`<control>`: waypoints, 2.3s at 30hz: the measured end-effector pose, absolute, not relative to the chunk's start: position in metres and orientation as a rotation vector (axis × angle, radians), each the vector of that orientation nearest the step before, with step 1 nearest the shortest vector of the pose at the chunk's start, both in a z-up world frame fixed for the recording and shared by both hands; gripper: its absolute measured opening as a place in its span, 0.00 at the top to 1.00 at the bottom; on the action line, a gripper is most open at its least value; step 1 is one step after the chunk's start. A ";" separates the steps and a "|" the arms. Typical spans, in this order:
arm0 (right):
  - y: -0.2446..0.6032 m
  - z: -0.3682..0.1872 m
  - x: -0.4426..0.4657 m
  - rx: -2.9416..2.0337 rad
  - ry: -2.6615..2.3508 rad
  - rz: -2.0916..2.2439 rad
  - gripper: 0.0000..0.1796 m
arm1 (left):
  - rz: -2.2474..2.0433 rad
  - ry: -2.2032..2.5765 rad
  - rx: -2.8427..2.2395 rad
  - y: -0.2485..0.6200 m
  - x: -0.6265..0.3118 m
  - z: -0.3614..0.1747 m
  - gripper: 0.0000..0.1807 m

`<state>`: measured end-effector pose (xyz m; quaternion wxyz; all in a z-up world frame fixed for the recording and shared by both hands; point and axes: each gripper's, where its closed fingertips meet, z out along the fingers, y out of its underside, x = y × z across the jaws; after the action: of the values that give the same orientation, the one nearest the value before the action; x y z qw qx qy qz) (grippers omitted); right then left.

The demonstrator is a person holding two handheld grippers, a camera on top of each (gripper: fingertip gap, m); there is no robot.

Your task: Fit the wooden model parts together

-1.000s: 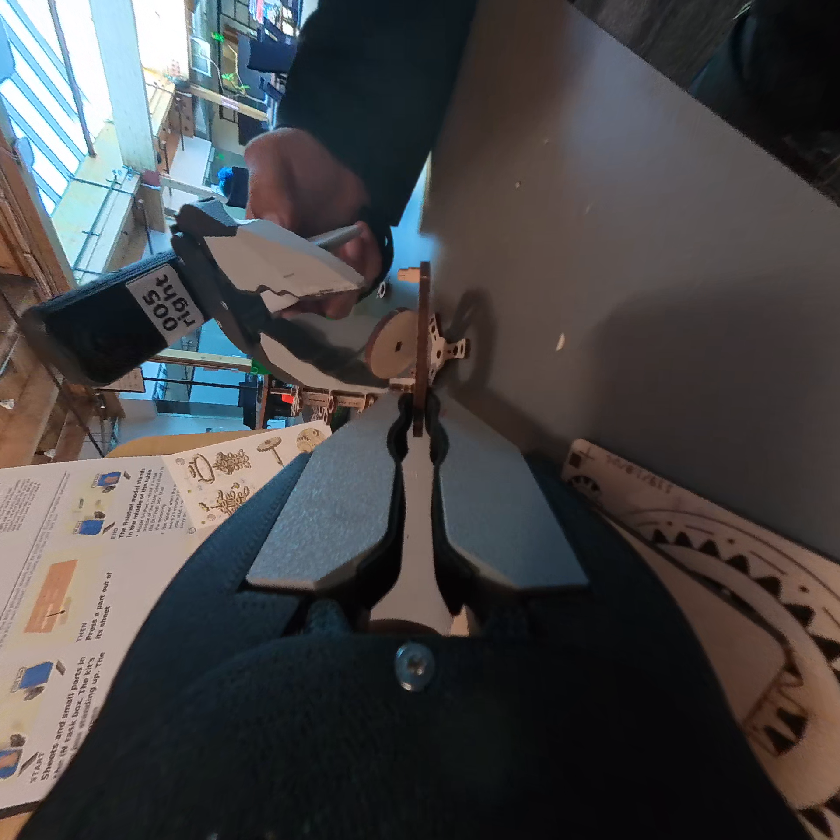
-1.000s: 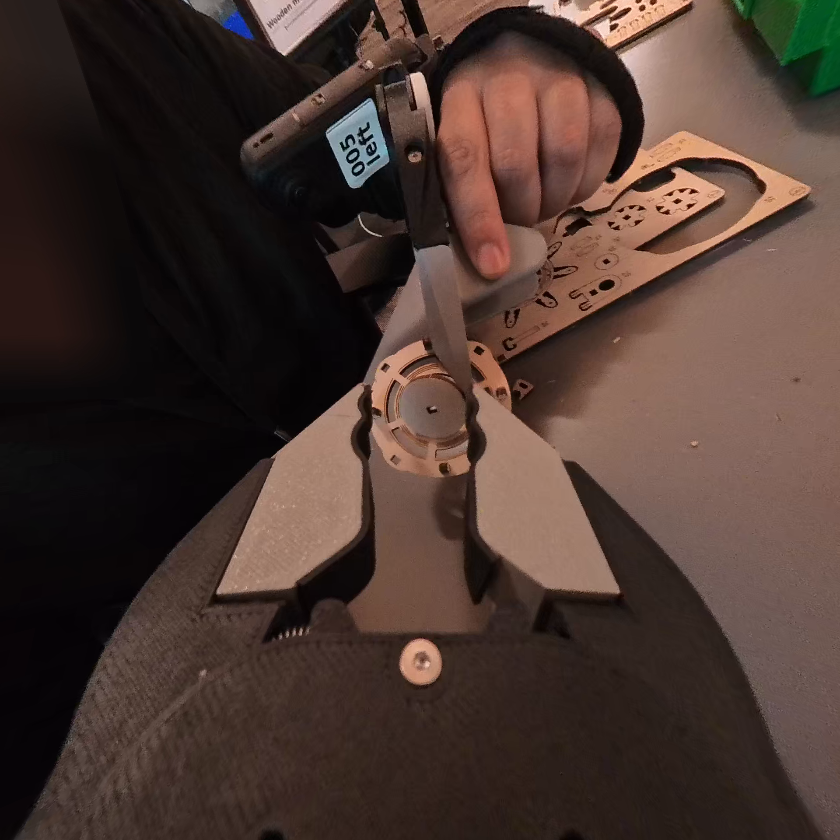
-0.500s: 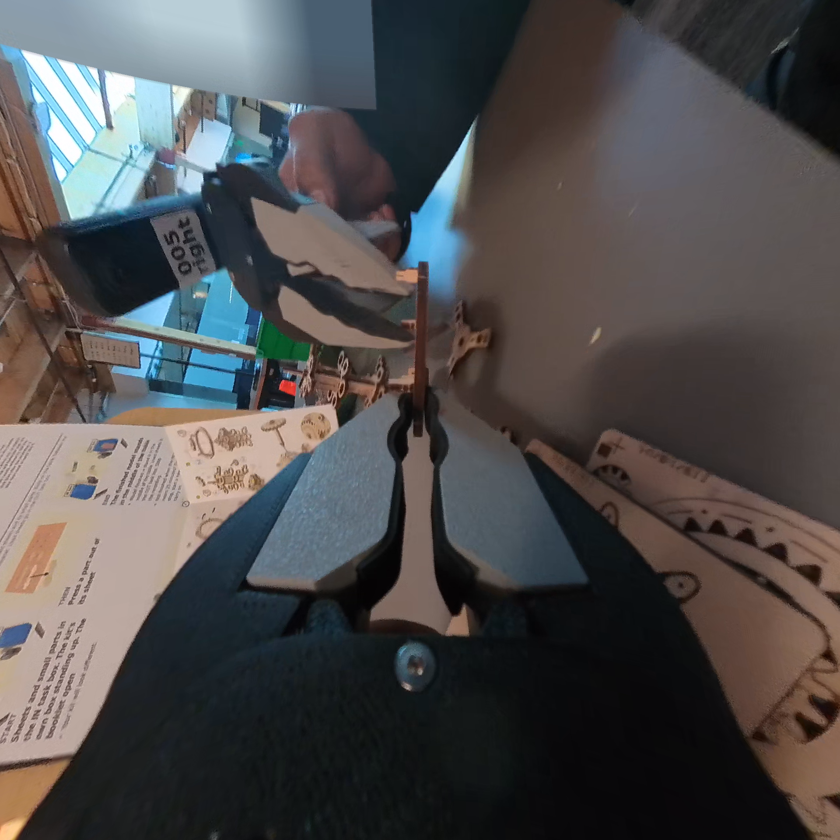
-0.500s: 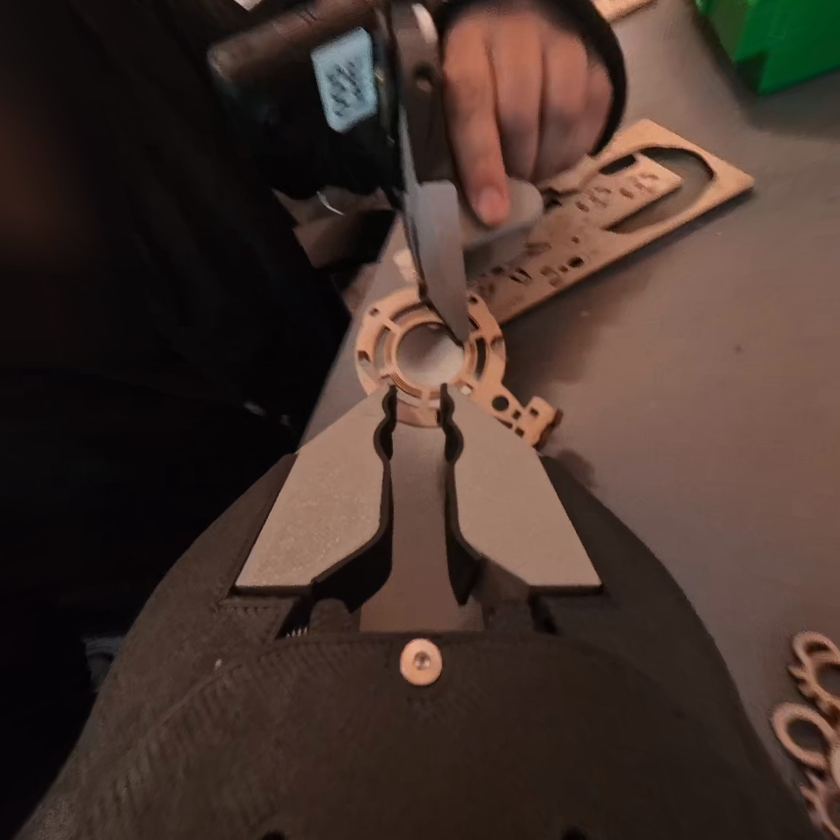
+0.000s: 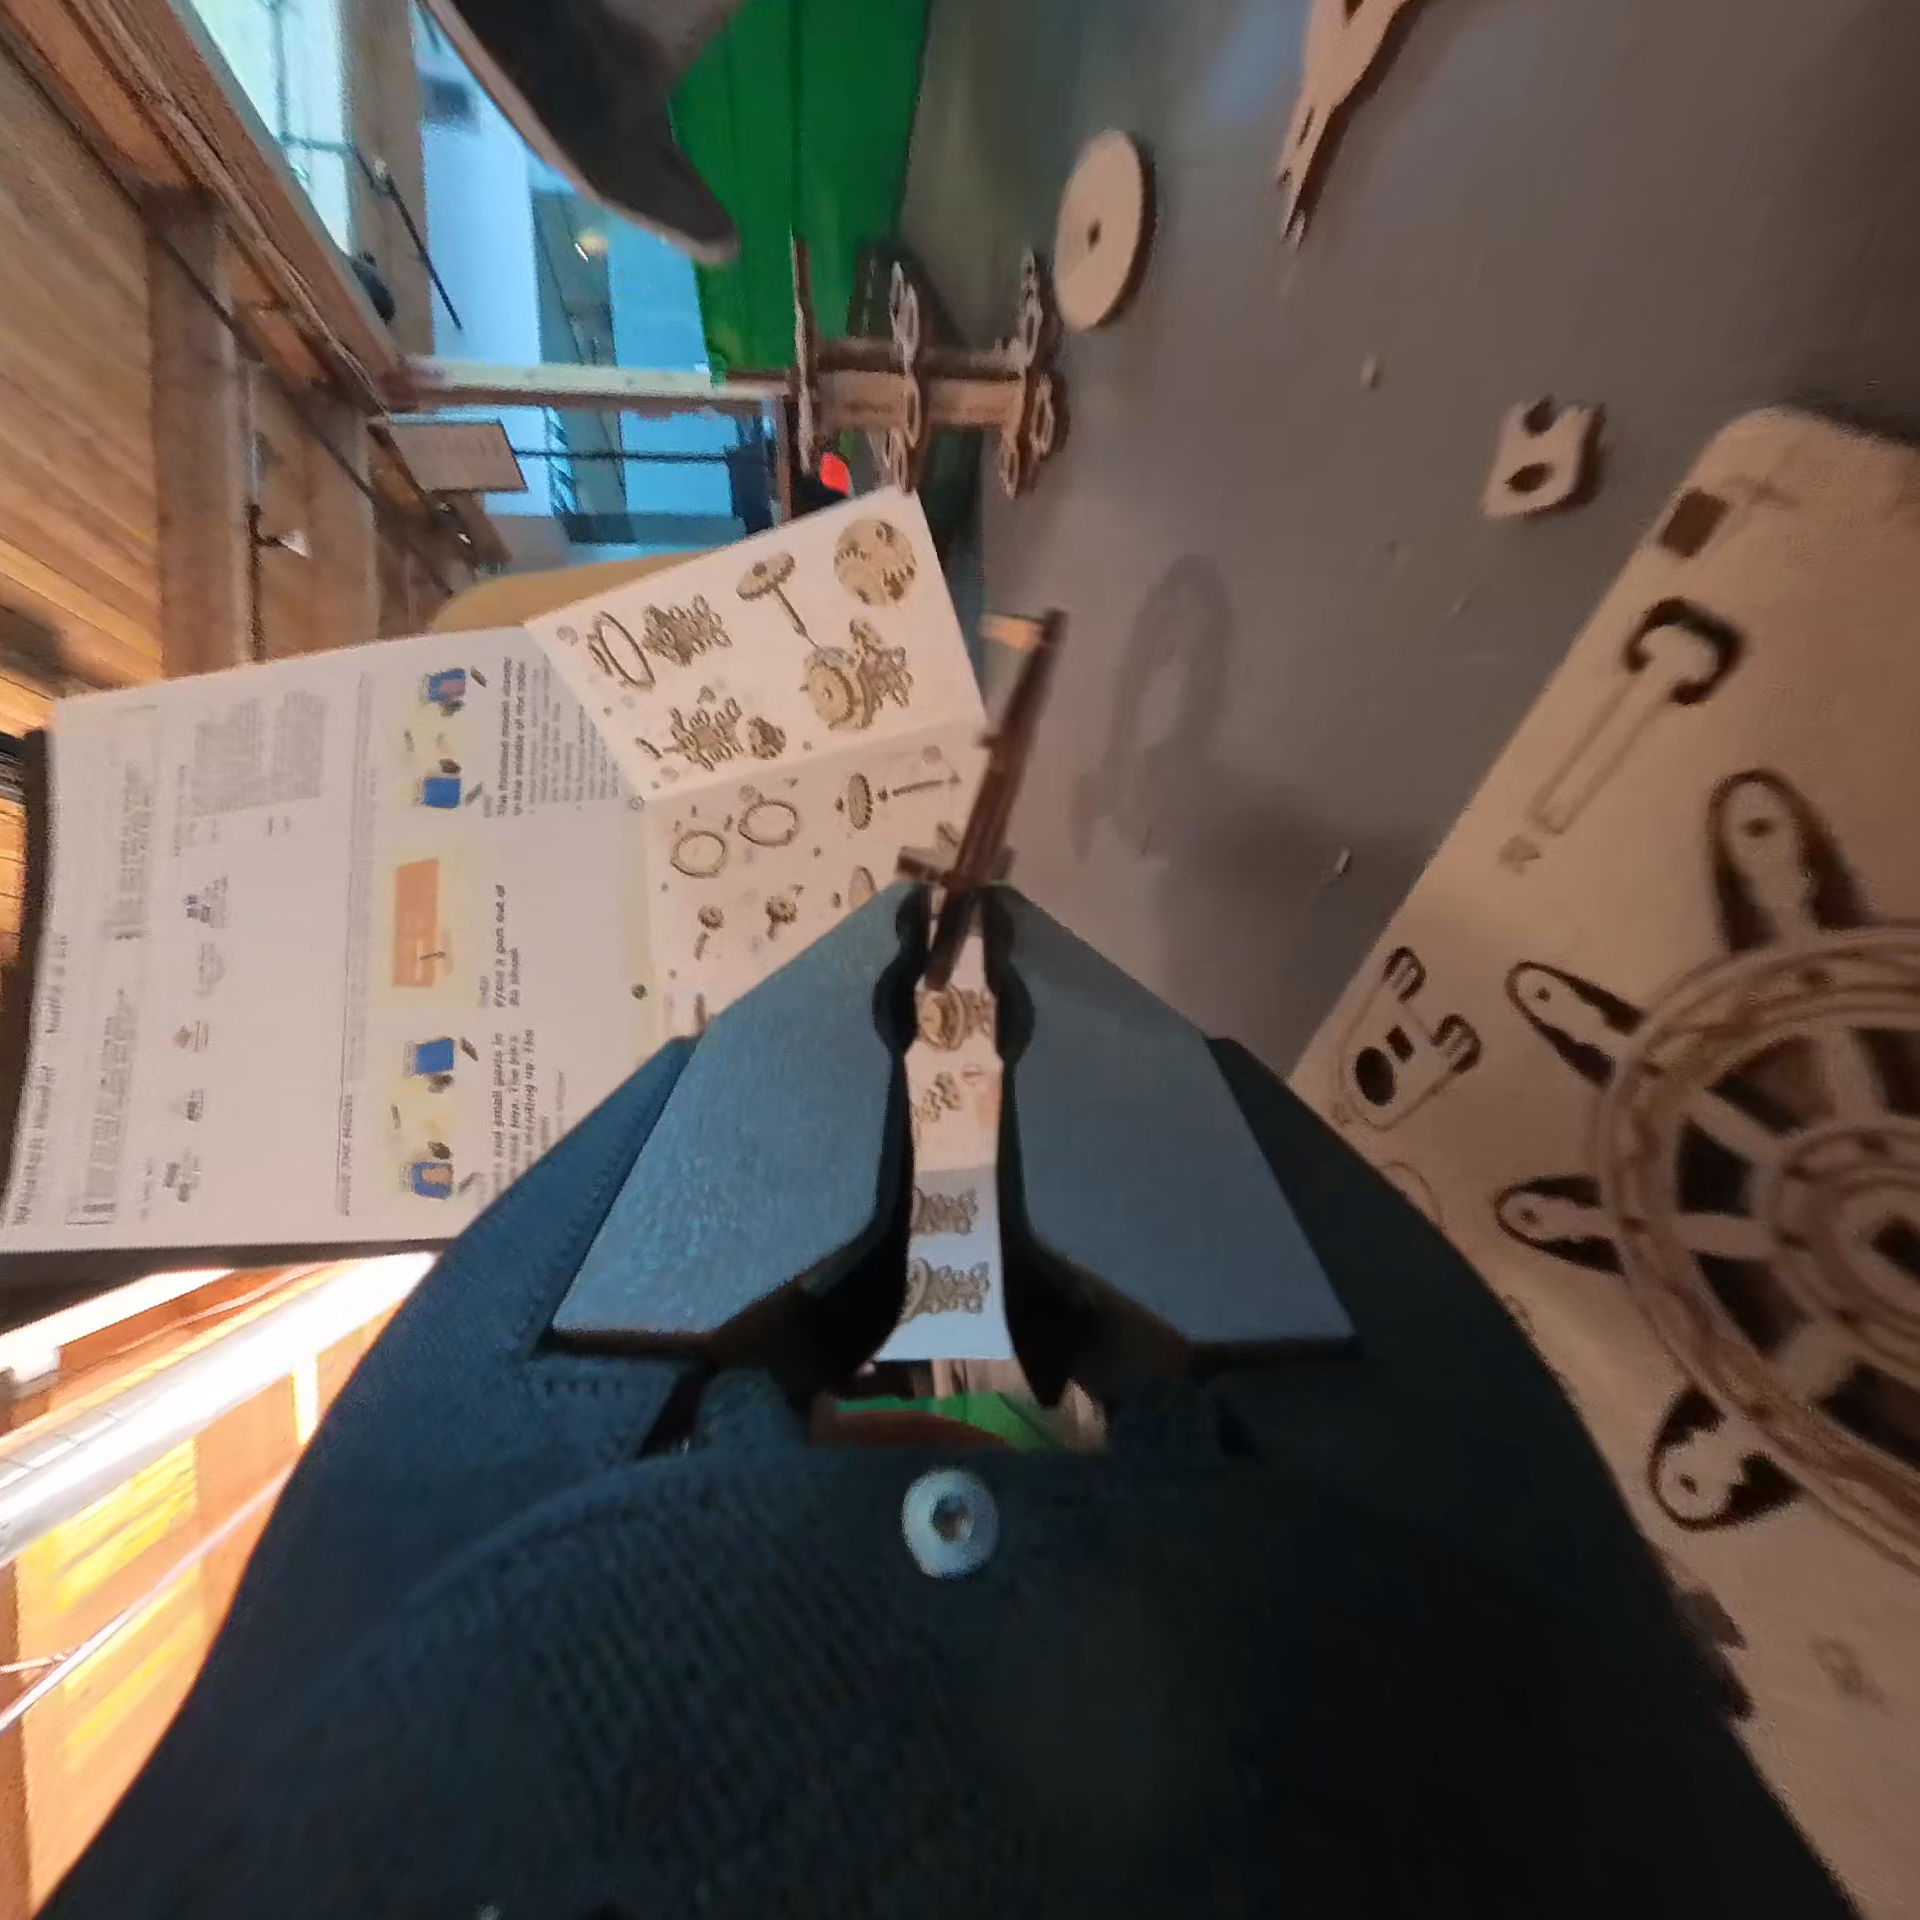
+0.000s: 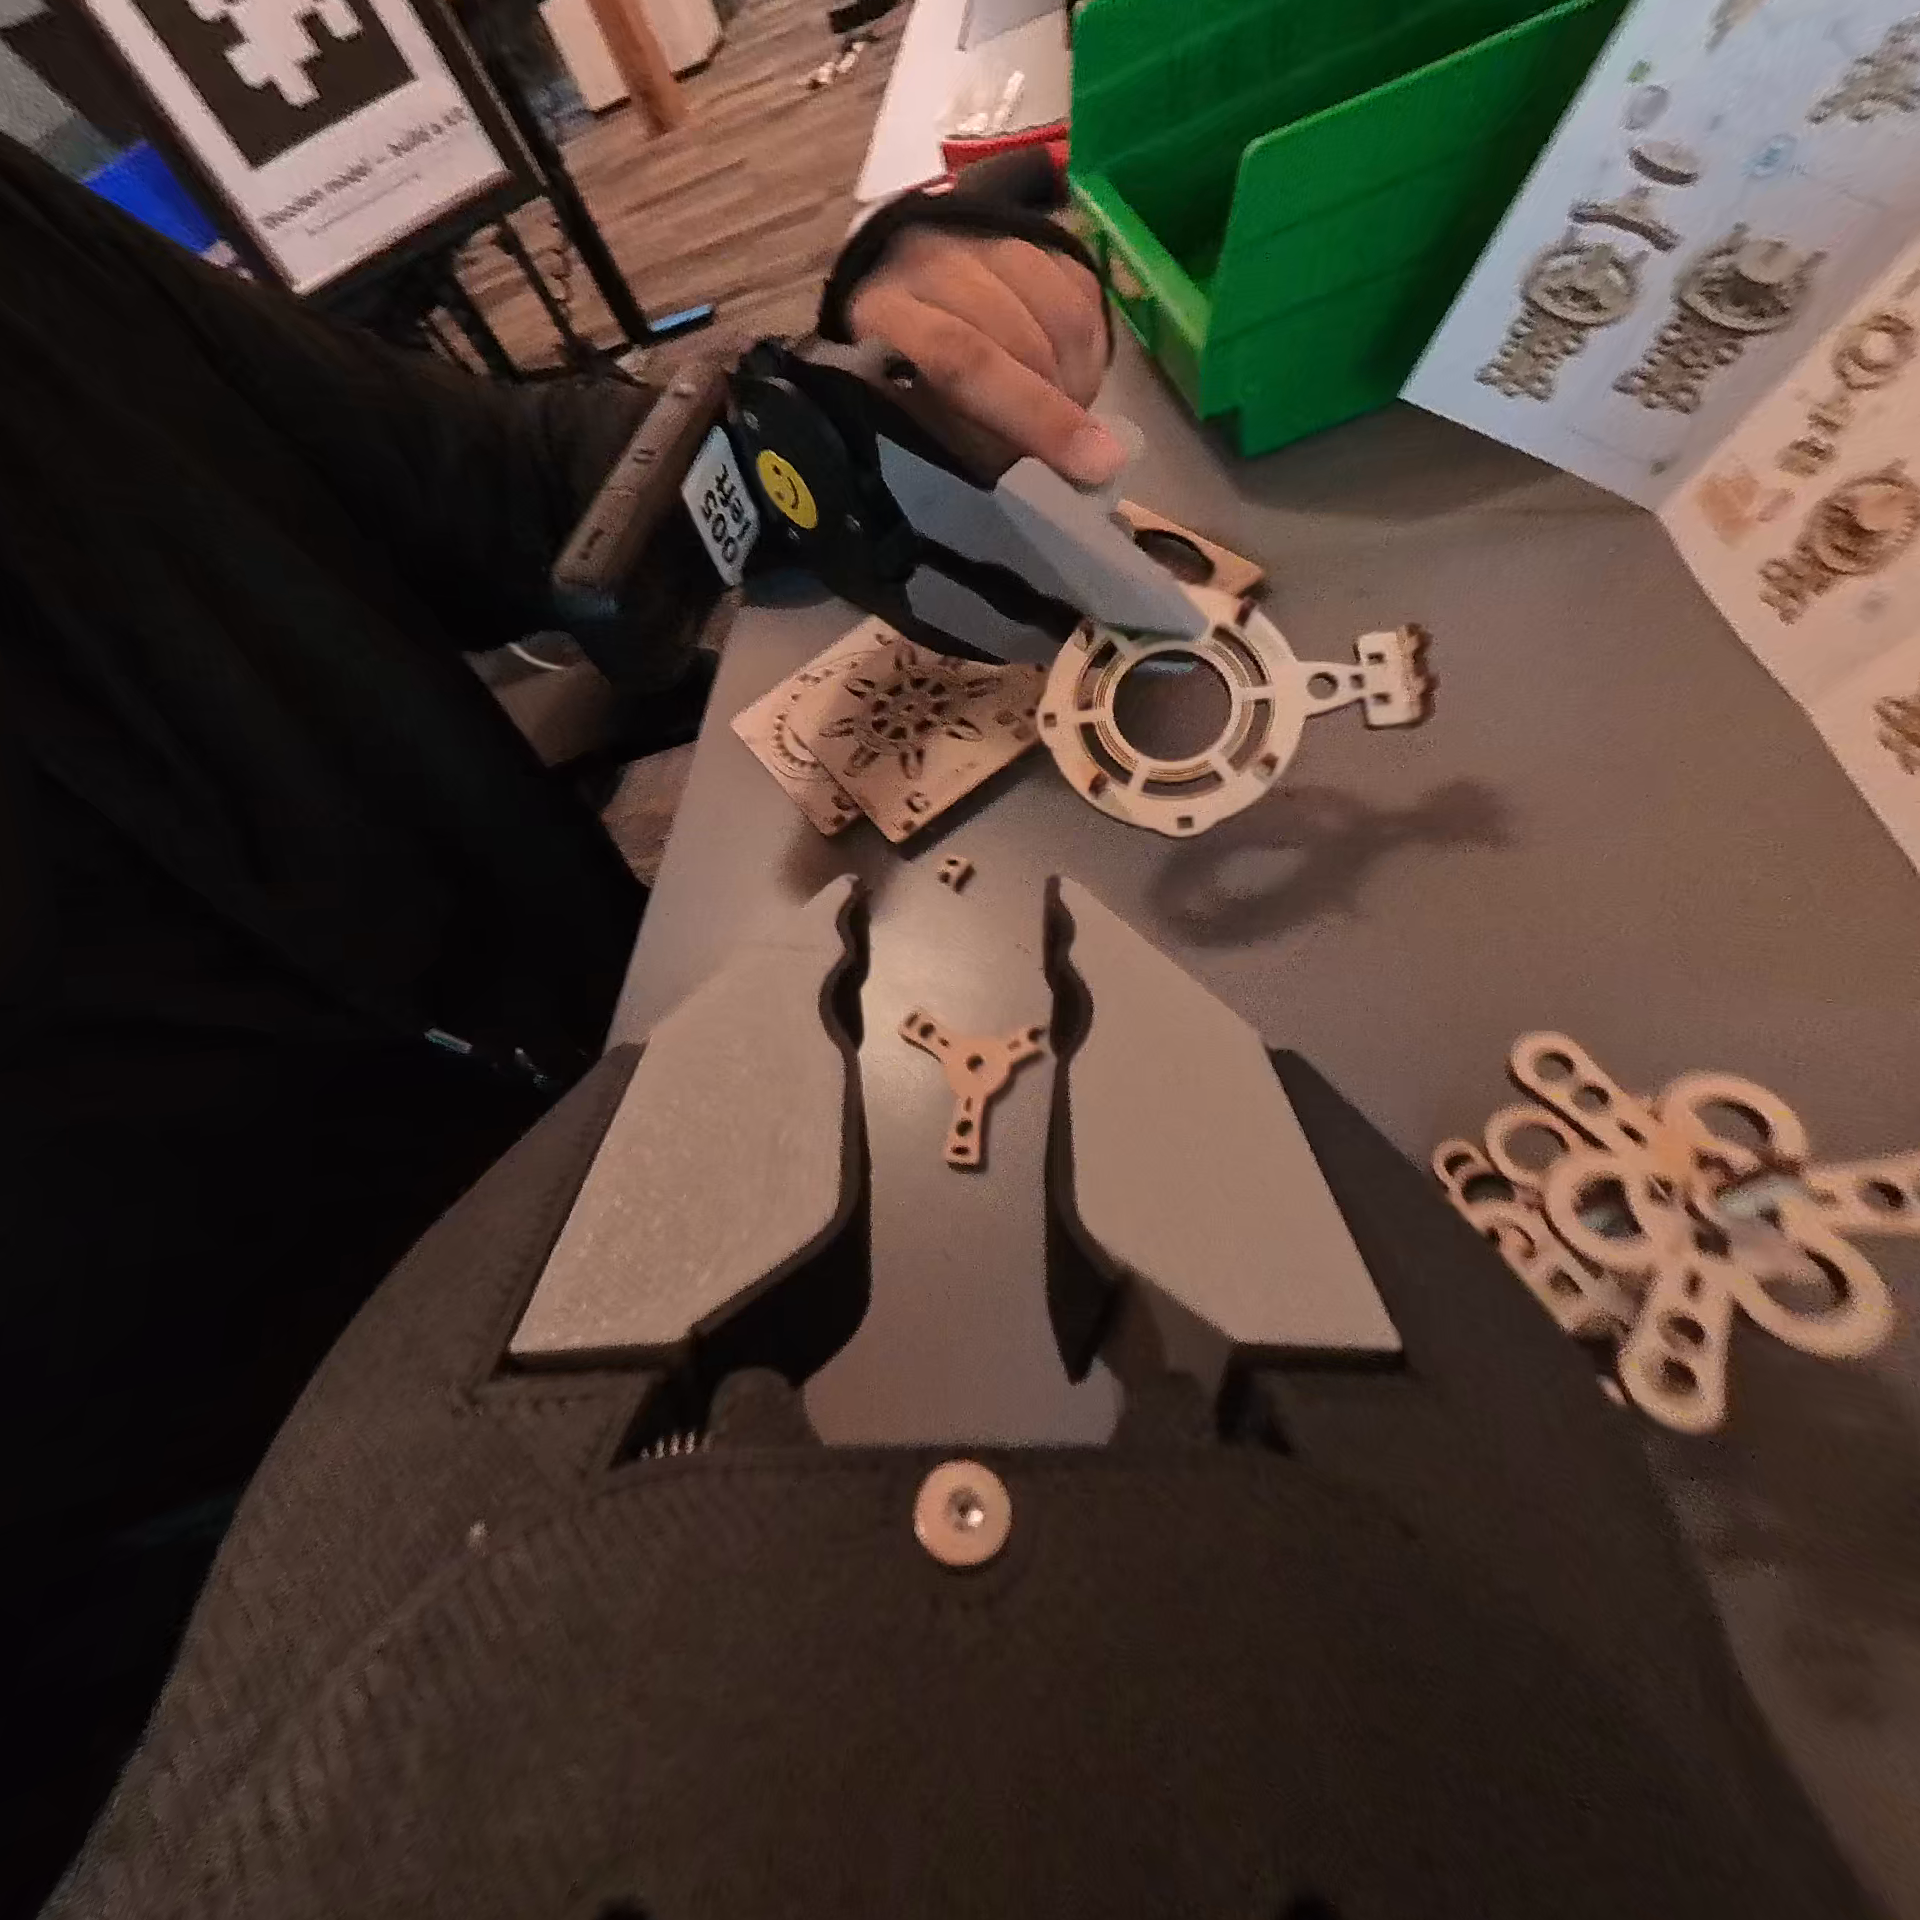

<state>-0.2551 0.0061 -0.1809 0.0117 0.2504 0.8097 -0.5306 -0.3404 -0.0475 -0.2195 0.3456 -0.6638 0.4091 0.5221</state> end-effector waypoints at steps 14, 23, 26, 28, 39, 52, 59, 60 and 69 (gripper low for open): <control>0.012 -0.234 -0.226 0.767 2.686 -1.300 0.84 | 0.839 0.719 -2.109 -0.063 -0.353 -0.240 0.63; 0.004 -0.268 -0.235 0.811 2.886 -1.073 0.93 | 0.664 0.562 -2.074 -0.063 -0.354 -0.226 0.68; 0.008 -0.269 -0.233 0.780 2.940 -1.035 0.98 | 0.692 0.608 -2.165 -0.057 -0.354 -0.245 0.64; 0.014 -0.265 -0.238 0.799 2.991 -1.060 0.98 | 0.674 0.578 -2.181 -0.057 -0.355 -0.245 0.62; 0.069 -0.233 -0.249 1.119 2.849 -1.328 0.98 | 0.354 0.378 -2.089 -0.081 -0.343 -0.209 0.57; 0.093 -0.211 -0.256 1.259 2.498 -1.679 0.98 | 0.189 0.212 -1.905 -0.063 -0.337 -0.194 0.68; 0.098 -0.211 -0.259 1.299 2.450 -1.692 0.98 | 0.137 0.210 -2.025 -0.058 -0.334 -0.220 0.69; 0.099 -0.210 -0.260 1.310 2.451 -1.701 0.98 | 0.145 0.209 -2.019 -0.058 -0.335 -0.219 0.69; 0.099 -0.209 -0.261 1.319 2.416 -1.727 0.98 | 0.178 0.199 -2.029 -0.058 -0.337 -0.221 0.71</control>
<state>-0.2609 0.0992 -0.2089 -0.0540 0.4052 0.7425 -0.5307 -0.3374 -0.0577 -0.2207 0.5205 -0.8466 0.0831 0.0742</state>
